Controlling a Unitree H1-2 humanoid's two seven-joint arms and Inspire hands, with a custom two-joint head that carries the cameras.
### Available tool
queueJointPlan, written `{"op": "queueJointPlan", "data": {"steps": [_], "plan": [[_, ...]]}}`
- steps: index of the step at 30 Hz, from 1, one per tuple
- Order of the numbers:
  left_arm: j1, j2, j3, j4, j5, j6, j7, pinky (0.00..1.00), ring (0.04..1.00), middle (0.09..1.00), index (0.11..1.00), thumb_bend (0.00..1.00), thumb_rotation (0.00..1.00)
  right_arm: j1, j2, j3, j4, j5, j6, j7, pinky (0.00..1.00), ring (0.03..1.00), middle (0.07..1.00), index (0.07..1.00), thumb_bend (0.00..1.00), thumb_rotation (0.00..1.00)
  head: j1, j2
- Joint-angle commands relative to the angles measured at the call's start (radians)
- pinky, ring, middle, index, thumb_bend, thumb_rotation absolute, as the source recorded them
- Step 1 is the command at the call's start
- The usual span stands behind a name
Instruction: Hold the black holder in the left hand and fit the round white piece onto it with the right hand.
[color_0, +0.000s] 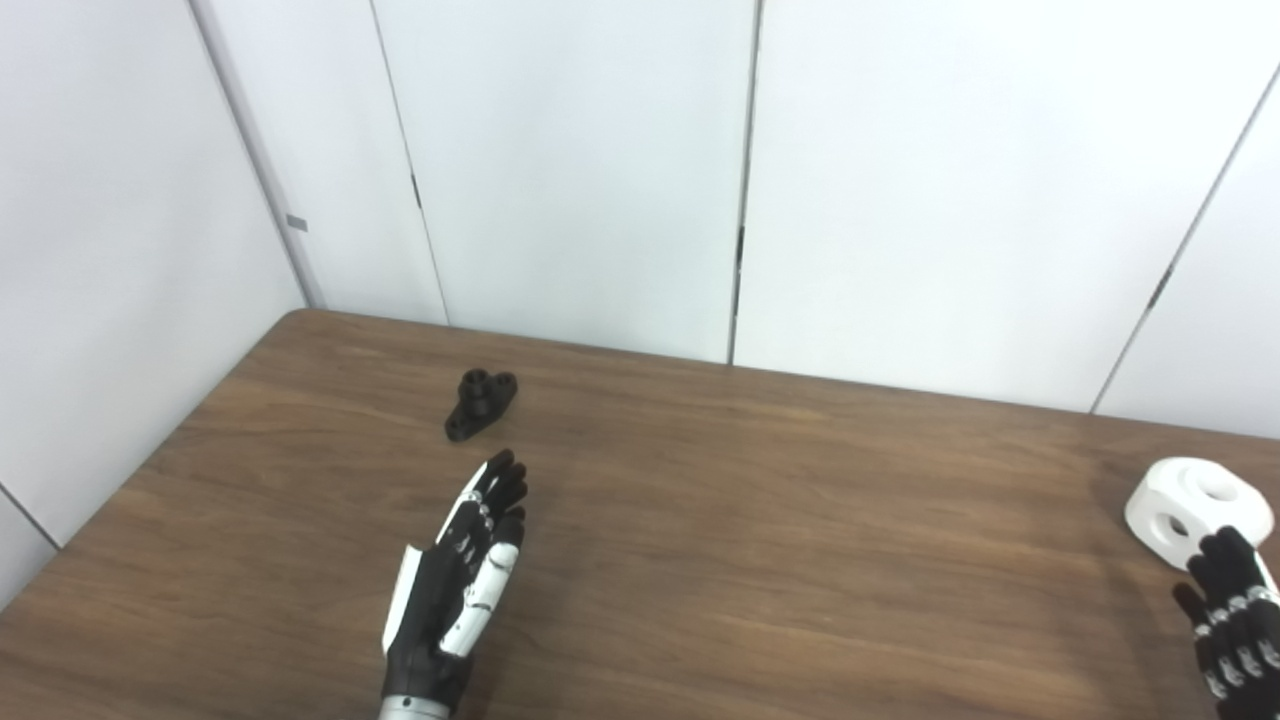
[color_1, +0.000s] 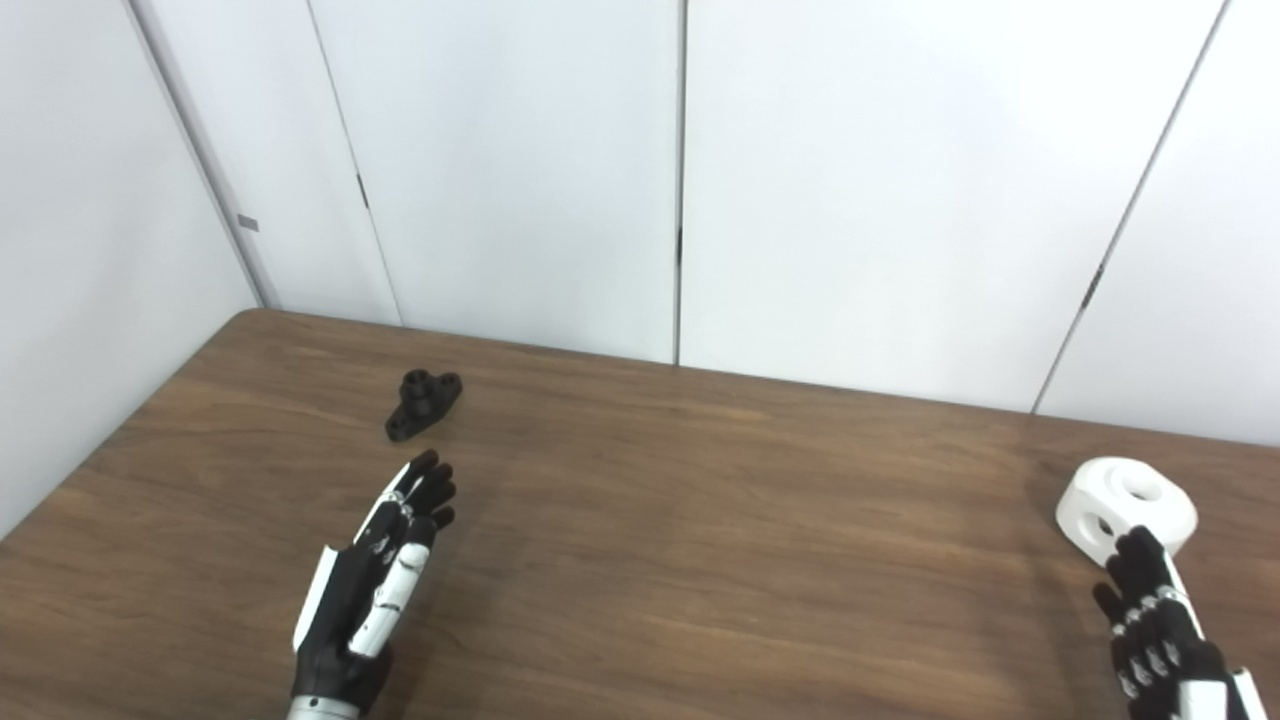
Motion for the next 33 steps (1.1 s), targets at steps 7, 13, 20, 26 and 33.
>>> {"op": "queueJointPlan", "data": {"steps": [7,13,20,26,33], "plan": [[0.049,0.041,0.041,-0.127,0.117,0.101,0.031,0.91,0.894,0.91,0.926,0.6,0.38,0.091,0.024,0.008,0.036,0.014,0.029,0.003,0.96,1.0,0.977,0.973,0.69,1.0,0.003,-0.007],[-0.009,0.104,0.093,-0.18,0.26,0.206,0.036,0.92,0.915,0.919,0.919,0.67,0.39,0.094,0.021,0.008,0.024,0.0,0.045,-0.002,0.98,1.0,0.977,0.967,0.68,1.0,0.001,-0.006],[-0.108,0.162,0.138,-0.17,0.347,0.325,0.075,0.98,0.977,0.969,0.909,0.71,0.38,0.101,0.03,-0.001,0.015,0.007,0.043,-0.003,0.93,0.991,0.978,0.973,0.66,1.0,-0.009,-0.003],[-0.17,0.239,0.121,-0.119,0.469,0.423,0.07,1.0,1.0,0.985,0.931,0.73,0.44,0.103,0.034,-0.004,0.016,0.015,0.039,0.002,0.92,0.998,0.984,0.981,0.66,0.99,-0.016,0.0],[-0.235,0.31,0.076,-0.013,0.622,0.448,0.122,1.0,1.0,0.998,0.903,0.79,0.48,0.108,0.036,0.0,0.007,0.004,0.047,-0.003,0.92,0.992,0.978,0.978,0.66,1.0,-0.022,0.002]]}}
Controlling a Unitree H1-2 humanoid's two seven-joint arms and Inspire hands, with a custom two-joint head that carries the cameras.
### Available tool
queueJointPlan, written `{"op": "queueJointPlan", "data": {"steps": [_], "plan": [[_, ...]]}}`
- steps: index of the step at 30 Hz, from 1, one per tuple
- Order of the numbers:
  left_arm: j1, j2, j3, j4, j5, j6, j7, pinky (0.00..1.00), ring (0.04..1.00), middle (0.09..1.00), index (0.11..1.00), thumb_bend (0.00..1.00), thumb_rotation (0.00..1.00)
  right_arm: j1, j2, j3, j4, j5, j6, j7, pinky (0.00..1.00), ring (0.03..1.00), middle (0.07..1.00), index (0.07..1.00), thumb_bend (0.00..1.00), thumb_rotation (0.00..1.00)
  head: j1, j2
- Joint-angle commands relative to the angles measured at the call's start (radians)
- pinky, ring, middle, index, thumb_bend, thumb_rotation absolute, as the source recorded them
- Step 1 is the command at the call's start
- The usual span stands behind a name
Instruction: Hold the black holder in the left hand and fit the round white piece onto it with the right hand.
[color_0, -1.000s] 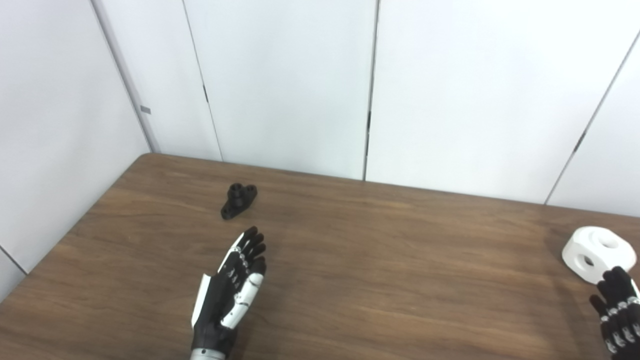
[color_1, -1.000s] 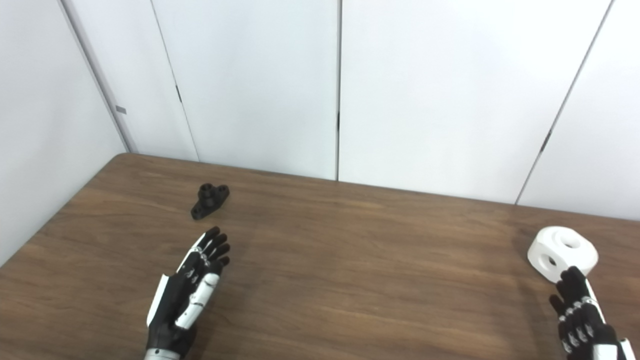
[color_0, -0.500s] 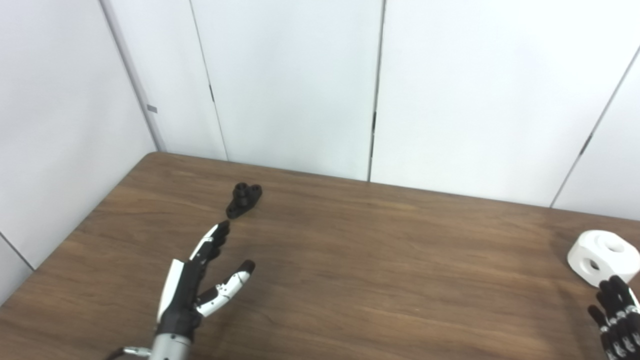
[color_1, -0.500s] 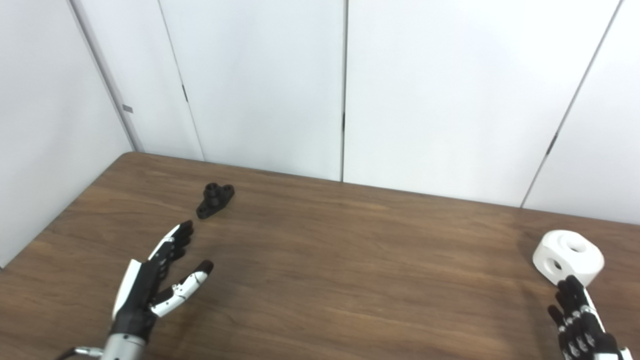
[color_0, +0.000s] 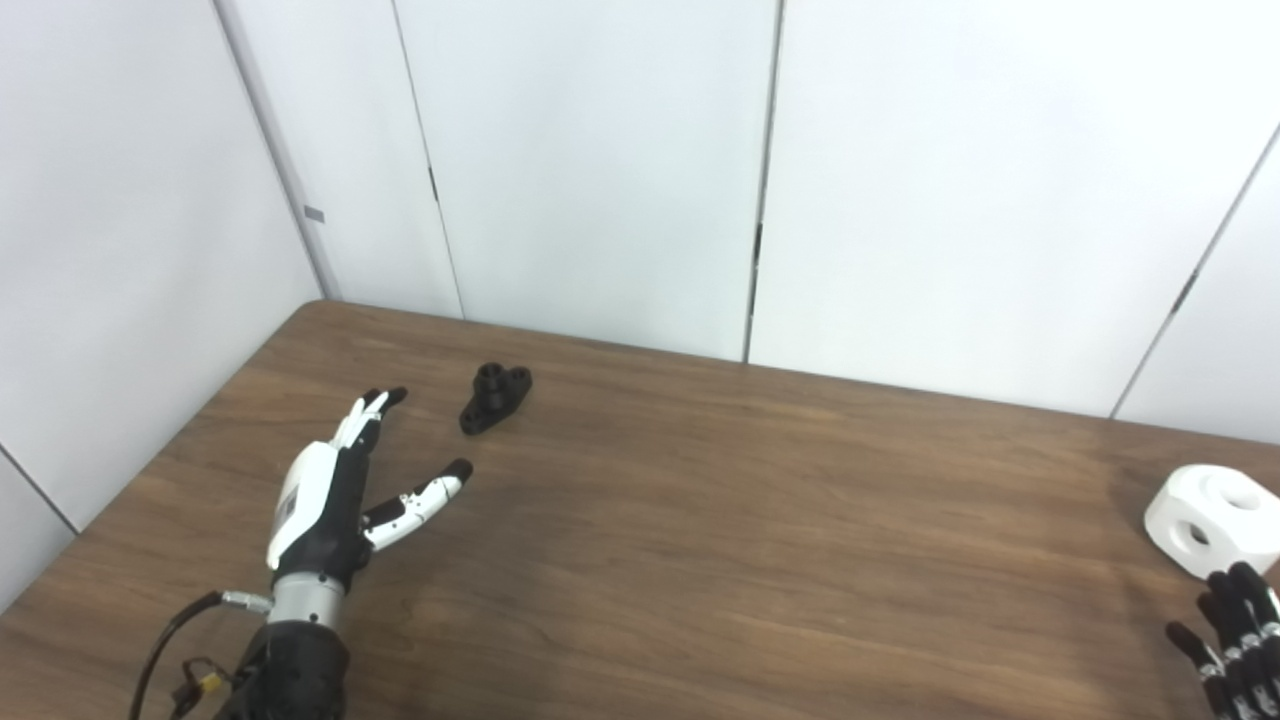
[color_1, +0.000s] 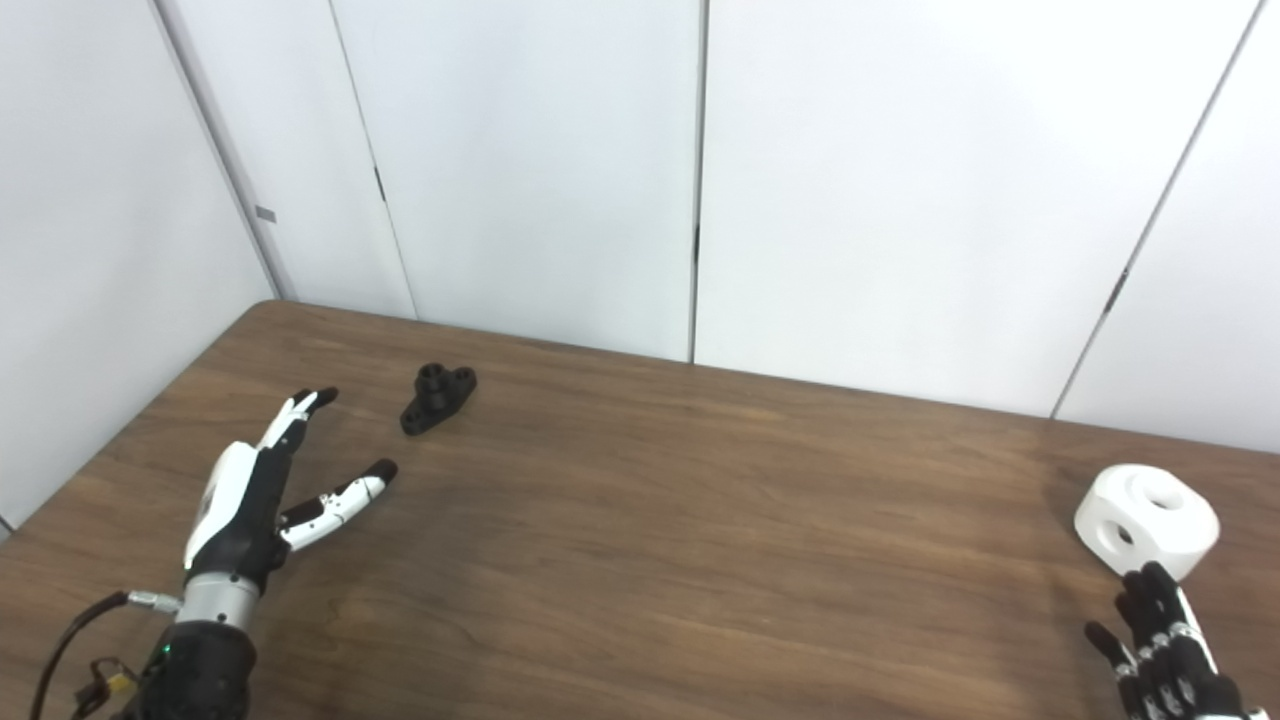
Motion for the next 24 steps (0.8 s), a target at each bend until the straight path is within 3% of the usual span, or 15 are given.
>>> {"op": "queueJointPlan", "data": {"steps": [1,10,24], "plan": [[-0.056,0.034,-0.009,0.021,0.057,-0.016,0.054,1.0,1.0,0.997,0.895,0.8,0.48,0.06,0.034,0.016,0.047,0.0,-0.008,-0.003,0.92,0.989,0.976,0.977,0.65,1.0,0.0,0.0],[-0.169,0.072,-0.083,0.189,0.197,0.027,0.106,1.0,1.0,1.0,0.855,0.84,0.5,0.066,0.04,0.02,0.033,-0.003,-0.003,-0.005,0.92,0.995,0.982,0.977,0.65,1.0,-0.009,0.004],[-0.334,0.054,-0.168,0.441,0.212,0.031,0.19,1.0,1.0,0.98,0.834,0.85,0.51,0.077,0.048,0.024,0.018,-0.011,-0.011,-0.005,0.91,0.997,0.982,0.975,0.67,1.0,-0.028,0.014]]}}
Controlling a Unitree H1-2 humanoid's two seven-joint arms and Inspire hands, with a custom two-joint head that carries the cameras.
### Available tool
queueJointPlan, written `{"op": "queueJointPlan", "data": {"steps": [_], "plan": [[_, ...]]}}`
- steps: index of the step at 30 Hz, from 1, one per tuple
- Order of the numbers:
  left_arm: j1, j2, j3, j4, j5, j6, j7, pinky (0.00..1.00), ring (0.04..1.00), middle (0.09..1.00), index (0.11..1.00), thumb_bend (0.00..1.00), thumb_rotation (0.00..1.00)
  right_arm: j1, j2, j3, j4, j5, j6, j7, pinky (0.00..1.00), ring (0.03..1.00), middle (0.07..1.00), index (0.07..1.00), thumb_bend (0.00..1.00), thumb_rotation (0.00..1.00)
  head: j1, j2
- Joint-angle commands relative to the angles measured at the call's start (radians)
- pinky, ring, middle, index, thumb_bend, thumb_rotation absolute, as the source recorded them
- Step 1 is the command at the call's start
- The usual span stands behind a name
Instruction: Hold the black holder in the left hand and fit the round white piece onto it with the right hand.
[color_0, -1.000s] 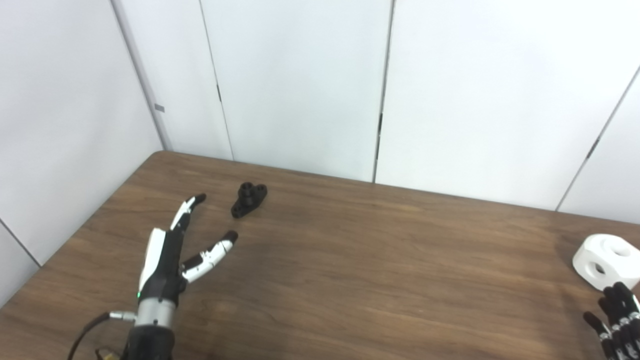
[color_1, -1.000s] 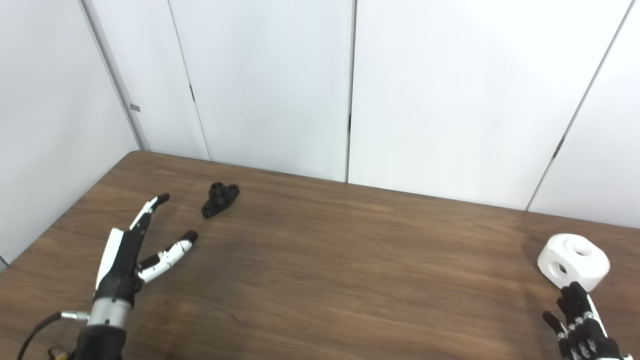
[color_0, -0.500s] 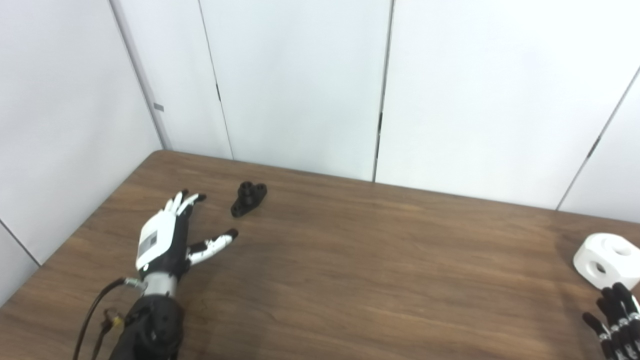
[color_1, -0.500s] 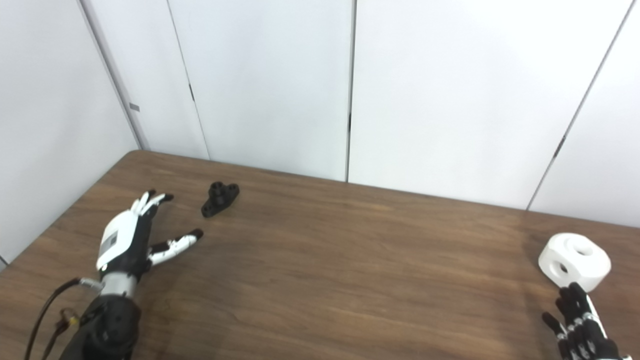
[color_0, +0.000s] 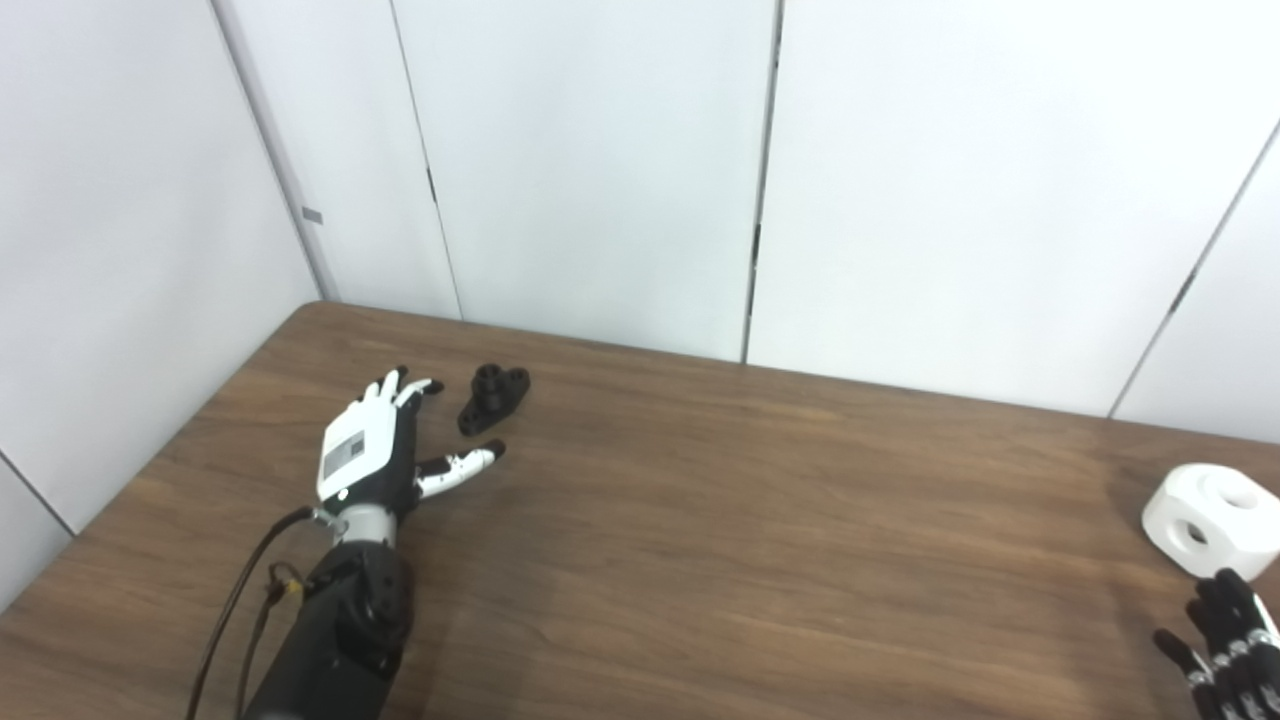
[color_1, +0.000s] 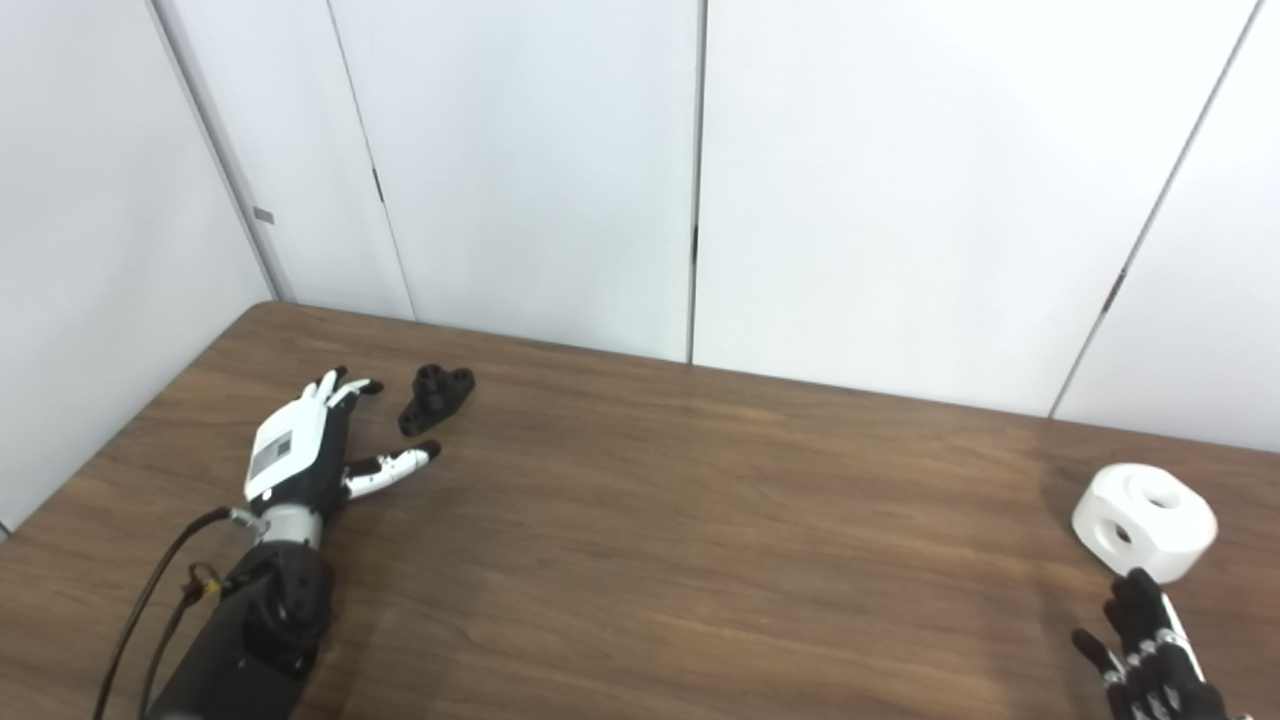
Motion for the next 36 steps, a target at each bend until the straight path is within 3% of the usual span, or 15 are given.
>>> {"op": "queueJointPlan", "data": {"steps": [1,16,29,34,36], "plan": [[-0.066,0.019,-0.009,0.02,0.016,-0.008,0.047,1.0,1.0,0.974,0.831,0.84,0.51,0.053,0.038,0.019,0.05,0.008,-0.016,-0.002,0.91,0.997,0.981,0.975,0.67,0.99,-0.001,0.001],[-0.179,0.029,-0.05,0.193,-0.019,-0.006,0.09,1.0,0.965,0.925,0.741,0.8,0.44,0.065,0.047,0.025,0.032,-0.005,-0.018,-0.009,0.9,0.985,0.973,0.968,0.69,0.97,-0.016,0.006],[-0.2,0.042,-0.064,0.241,-0.043,-0.01,0.124,1.0,0.961,0.9,0.692,0.8,0.43,0.071,0.048,0.027,0.022,-0.001,-0.016,-0.005,0.89,0.988,0.977,0.974,0.69,0.98,-0.015,0.01],[-0.199,0.043,-0.068,0.248,-0.039,-0.018,0.155,1.0,0.947,0.877,0.62,0.77,0.39,0.071,0.048,0.026,0.024,-0.005,-0.019,-0.008,0.89,0.985,0.972,0.968,0.7,0.97,-0.014,0.01],[-0.197,0.043,-0.071,0.244,-0.037,-0.013,0.162,1.0,0.945,0.873,0.592,0.74,0.33,0.072,0.047,0.024,0.02,-0.001,-0.016,-0.008,0.9,0.987,0.976,0.973,0.7,0.97,-0.016,0.016]]}}
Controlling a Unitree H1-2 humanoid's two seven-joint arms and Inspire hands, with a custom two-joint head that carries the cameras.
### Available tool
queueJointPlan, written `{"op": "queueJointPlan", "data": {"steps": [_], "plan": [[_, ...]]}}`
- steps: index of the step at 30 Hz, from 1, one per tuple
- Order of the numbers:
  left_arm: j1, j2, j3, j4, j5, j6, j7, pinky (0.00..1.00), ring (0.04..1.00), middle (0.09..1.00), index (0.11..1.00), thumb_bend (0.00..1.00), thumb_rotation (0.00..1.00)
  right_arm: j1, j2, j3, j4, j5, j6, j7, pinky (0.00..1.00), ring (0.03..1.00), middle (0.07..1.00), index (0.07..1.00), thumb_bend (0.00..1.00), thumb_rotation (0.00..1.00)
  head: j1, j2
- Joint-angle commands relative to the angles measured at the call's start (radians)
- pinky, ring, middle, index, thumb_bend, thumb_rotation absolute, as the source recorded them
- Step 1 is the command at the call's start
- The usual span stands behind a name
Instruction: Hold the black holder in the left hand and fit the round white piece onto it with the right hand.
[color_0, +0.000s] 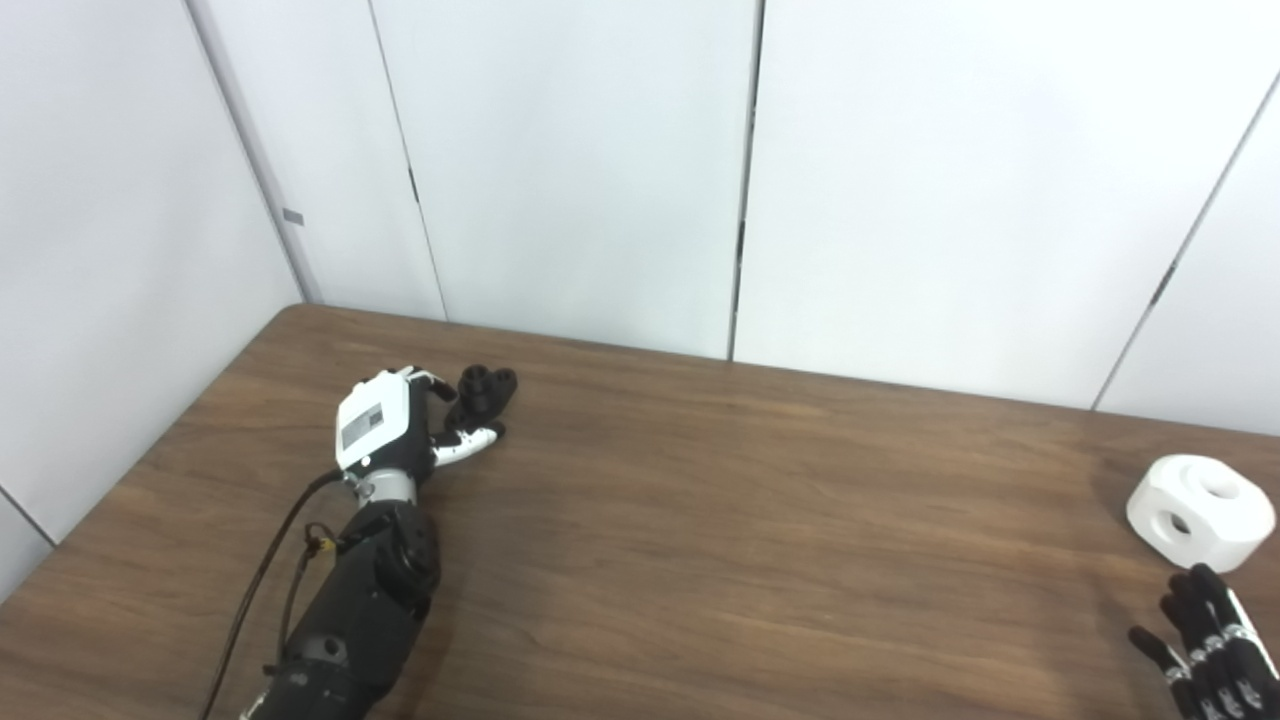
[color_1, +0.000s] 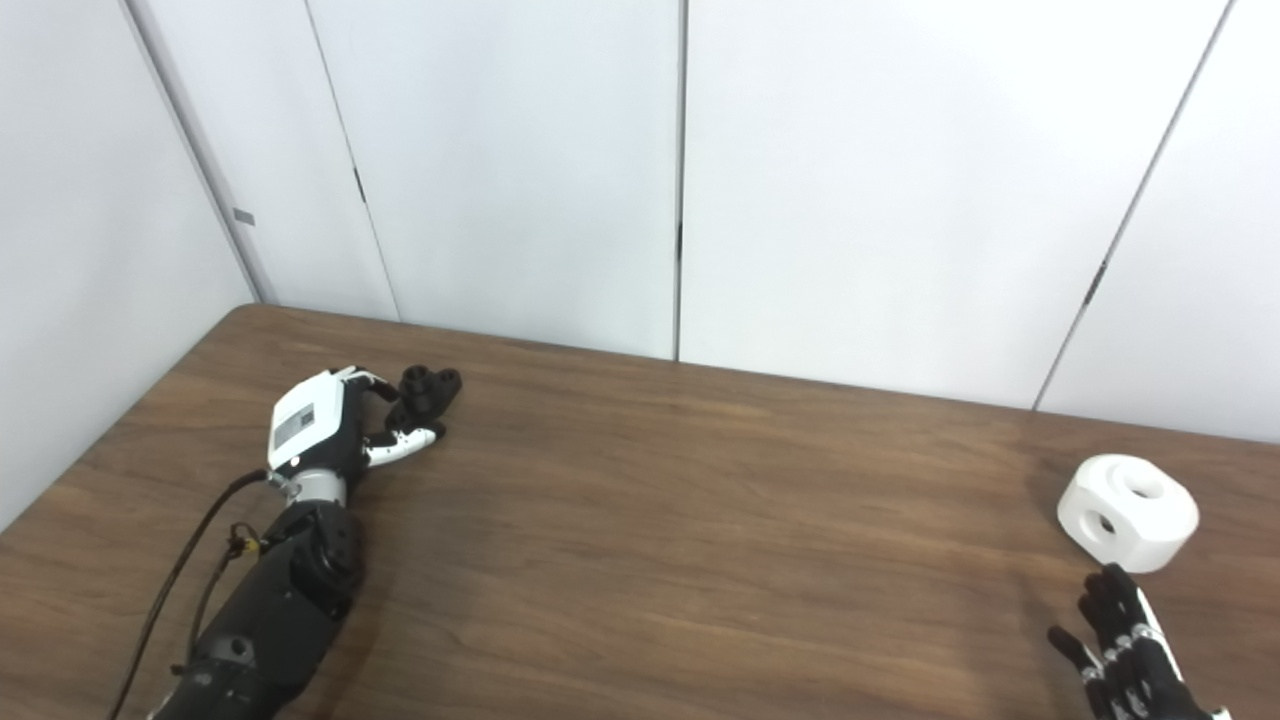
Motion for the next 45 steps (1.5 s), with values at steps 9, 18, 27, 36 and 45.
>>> {"op": "queueJointPlan", "data": {"steps": [9,18,27,36,45], "plan": [[-0.032,0.031,-0.023,-0.008,0.03,0.004,0.094,1.0,0.946,0.858,0.49,0.52,0.07,0.06,0.039,0.016,0.027,0.013,-0.003,-0.008,0.89,0.99,0.981,0.975,0.7,0.97,0.0,0.006],[-0.029,0.029,-0.017,-0.005,0.006,-0.018,0.126,1.0,0.923,0.82,0.483,0.52,0.05,0.063,0.036,0.014,0.023,0.014,-0.005,-0.003,0.9,0.992,0.982,0.982,0.69,0.98,0.001,0.009],[-0.019,0.033,-0.016,-0.015,-0.012,-0.035,0.114,1.0,0.902,0.802,0.482,0.52,0.05,0.066,0.037,0.013,0.01,0.017,0.007,-0.007,0.9,0.992,0.98,0.982,0.69,0.98,-0.005,0.019],[0.035,0.021,0.02,-0.115,-0.128,-0.085,0.028,0.98,0.873,0.796,0.485,0.51,0.05,0.066,0.043,0.013,0.004,0.014,0.007,-0.009,0.9,0.987,0.976,0.973,0.67,0.97,-0.019,0.031],[0.185,0.033,0.029,-0.439,-0.224,0.022,-0.224,0.93,0.892,0.812,0.489,0.51,0.06,0.069,0.047,0.014,-0.008,-0.002,0.016,-0.018,0.89,0.978,0.967,0.961,0.69,0.96,-0.036,0.046]]}}
